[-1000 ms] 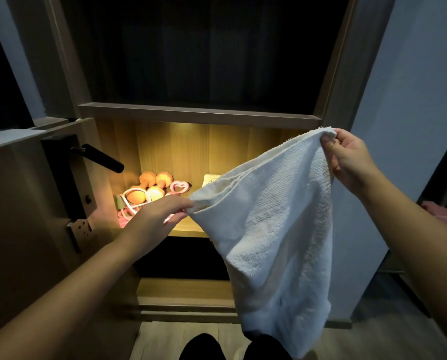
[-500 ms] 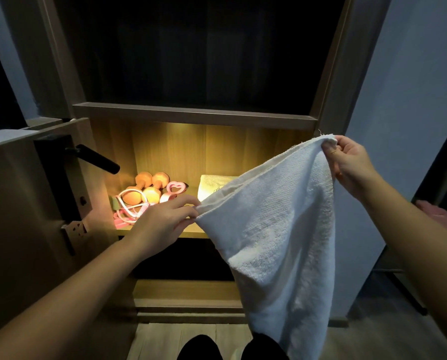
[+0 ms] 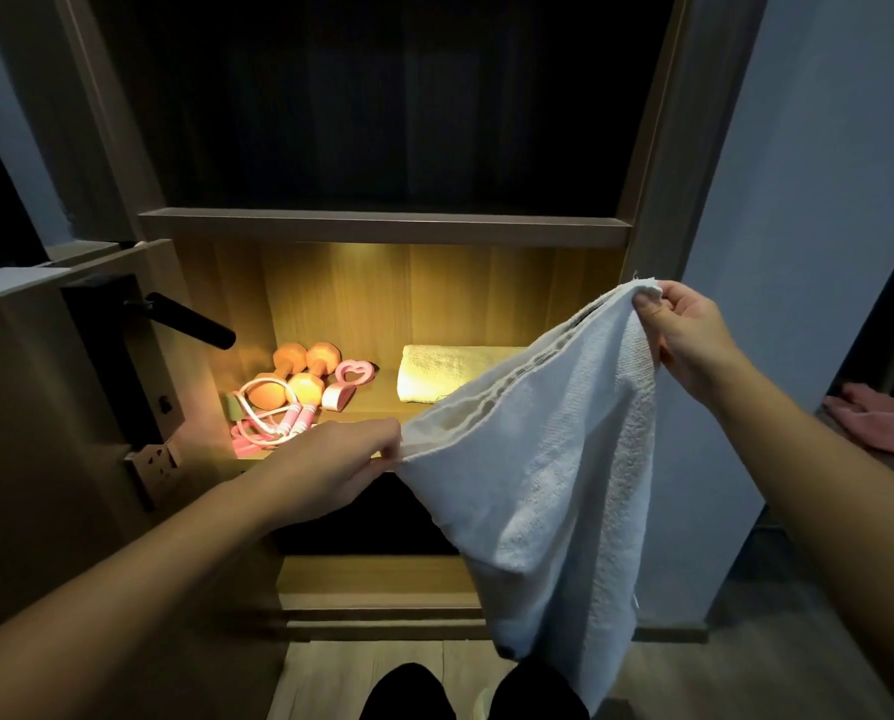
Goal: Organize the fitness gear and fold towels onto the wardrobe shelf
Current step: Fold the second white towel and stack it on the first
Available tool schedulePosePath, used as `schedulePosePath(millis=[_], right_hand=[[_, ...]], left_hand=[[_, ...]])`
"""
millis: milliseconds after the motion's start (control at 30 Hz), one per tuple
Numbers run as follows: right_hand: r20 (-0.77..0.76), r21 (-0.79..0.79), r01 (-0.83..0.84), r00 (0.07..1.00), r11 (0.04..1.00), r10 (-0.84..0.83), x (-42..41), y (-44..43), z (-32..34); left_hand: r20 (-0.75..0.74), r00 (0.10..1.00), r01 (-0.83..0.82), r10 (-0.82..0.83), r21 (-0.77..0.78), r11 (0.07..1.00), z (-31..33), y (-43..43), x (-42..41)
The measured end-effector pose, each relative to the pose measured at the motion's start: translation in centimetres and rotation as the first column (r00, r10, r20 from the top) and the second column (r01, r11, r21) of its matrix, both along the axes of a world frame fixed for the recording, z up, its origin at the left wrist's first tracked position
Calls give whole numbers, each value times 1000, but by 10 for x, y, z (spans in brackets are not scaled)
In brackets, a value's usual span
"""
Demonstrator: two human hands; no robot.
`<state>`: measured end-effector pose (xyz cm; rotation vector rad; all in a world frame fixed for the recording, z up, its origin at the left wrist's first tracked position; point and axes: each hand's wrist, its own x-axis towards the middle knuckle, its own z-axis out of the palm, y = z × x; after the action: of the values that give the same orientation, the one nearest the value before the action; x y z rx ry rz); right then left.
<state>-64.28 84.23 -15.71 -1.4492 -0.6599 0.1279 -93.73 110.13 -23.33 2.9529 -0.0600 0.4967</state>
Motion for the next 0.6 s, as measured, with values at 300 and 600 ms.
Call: schedulePosePath(millis=[300, 600], right_hand=[[-10, -8, 76, 997, 997, -76, 6, -2, -8], [132, -76, 268, 957, 960, -257, 26, 0, 16]], left_hand=[[-58, 998, -13, 9, -81, 997, 1, -2, 19], [129, 984, -118, 124, -56, 991, 81, 14, 36]])
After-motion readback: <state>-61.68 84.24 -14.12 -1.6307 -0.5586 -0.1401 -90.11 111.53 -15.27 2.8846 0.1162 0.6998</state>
